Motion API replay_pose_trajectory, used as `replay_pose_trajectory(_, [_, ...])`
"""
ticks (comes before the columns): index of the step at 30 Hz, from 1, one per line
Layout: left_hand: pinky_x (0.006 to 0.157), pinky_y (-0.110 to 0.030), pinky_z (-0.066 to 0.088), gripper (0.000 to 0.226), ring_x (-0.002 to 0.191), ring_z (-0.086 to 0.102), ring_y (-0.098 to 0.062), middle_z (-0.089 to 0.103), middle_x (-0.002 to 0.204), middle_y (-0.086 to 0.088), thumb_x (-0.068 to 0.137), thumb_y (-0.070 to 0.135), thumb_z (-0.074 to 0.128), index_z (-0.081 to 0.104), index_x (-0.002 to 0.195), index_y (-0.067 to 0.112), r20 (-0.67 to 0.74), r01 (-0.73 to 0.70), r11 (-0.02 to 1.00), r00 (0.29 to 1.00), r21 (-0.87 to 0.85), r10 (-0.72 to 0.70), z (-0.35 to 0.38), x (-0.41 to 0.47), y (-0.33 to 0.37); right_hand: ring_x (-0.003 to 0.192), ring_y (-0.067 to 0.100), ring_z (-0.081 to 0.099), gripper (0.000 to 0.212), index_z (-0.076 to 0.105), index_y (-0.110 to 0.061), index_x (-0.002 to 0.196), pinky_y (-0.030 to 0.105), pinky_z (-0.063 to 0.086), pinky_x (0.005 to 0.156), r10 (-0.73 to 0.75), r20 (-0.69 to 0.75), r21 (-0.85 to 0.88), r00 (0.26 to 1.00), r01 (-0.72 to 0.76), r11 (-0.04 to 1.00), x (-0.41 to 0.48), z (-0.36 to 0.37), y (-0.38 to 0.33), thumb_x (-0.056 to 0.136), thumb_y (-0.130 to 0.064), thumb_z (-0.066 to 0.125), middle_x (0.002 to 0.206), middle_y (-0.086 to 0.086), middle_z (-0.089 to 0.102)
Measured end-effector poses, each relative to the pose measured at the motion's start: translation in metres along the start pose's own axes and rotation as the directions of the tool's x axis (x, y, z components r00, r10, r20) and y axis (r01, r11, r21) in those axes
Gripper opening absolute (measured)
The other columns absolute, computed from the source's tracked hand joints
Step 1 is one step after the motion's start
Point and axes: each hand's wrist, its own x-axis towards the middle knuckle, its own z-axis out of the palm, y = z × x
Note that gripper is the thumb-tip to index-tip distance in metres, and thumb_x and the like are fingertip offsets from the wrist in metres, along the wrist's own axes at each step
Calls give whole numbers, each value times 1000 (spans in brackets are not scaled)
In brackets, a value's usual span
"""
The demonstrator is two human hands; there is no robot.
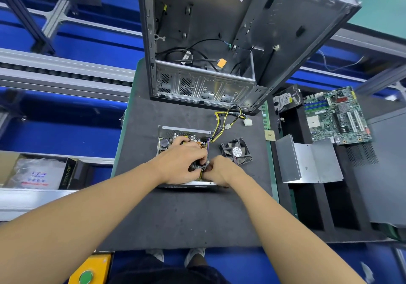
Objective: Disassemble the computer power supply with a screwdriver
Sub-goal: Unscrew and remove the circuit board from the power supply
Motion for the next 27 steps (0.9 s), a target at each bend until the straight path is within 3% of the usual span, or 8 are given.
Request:
replay_pose_trajectory(7, [114, -37, 21, 19, 89, 49, -10, 54, 84, 12, 80, 27, 58, 40, 83, 32, -8, -1, 1000, 1000, 11, 1, 2, -1, -2, 38, 22, 41, 16, 52, -9, 71, 20, 37, 45, 138, 14, 62, 990, -139, 988, 9, 2, -5, 73, -19, 66, 47, 5, 51])
replay_pose_trajectory(14, [113, -38, 23, 17, 86, 49, -11, 52, 81, 11, 80, 26, 57, 41, 83, 32, -24, -1, 1000, 1000, 4, 1, 2, 0, -2, 68, 27, 51, 26, 49, -15, 90, 31, 45, 69, 181, -28, 18, 983, -181, 983, 11, 4, -8, 73, -27, 65, 81, 6, 56])
replay_pose_trajectory(19, [112, -39, 25, 21, 80, 41, -9, 46, 78, 12, 80, 25, 59, 39, 83, 32, -37, -8, 1000, 999, 4, 8, -1, -1, 1, 57, 25, 49, 18, 51, -11, 83, 26, 41, 59, 217, -63, 86, 974, -211, 974, 14, 8, -10, 71, -19, 61, 63, 4, 51])
replay_pose_trajectory(22, [111, -41, 25, 18, 81, 43, -10, 48, 78, 11, 81, 25, 59, 42, 84, 30, -37, 18, 1000, 999, 8, -18, -2, 0, 1, 45, 21, 37, 16, 47, -12, 69, 21, 32, 48, 223, -97, 148, 970, -207, 967, 16, 11, -8, 69, -15, 62, 55, 0, 43])
replay_pose_trajectory(27, [111, -39, 24, 17, 83, 44, -10, 49, 80, 11, 83, 25, 58, 41, 85, 30, -14, 23, 1000, 1000, 19, -23, -3, 1, 2, 45, 20, 37, 18, 49, -12, 75, 22, 31, 46, 207, -75, 157, 975, -194, 969, 14, 13, -8, 68, -21, 62, 59, 1, 46])
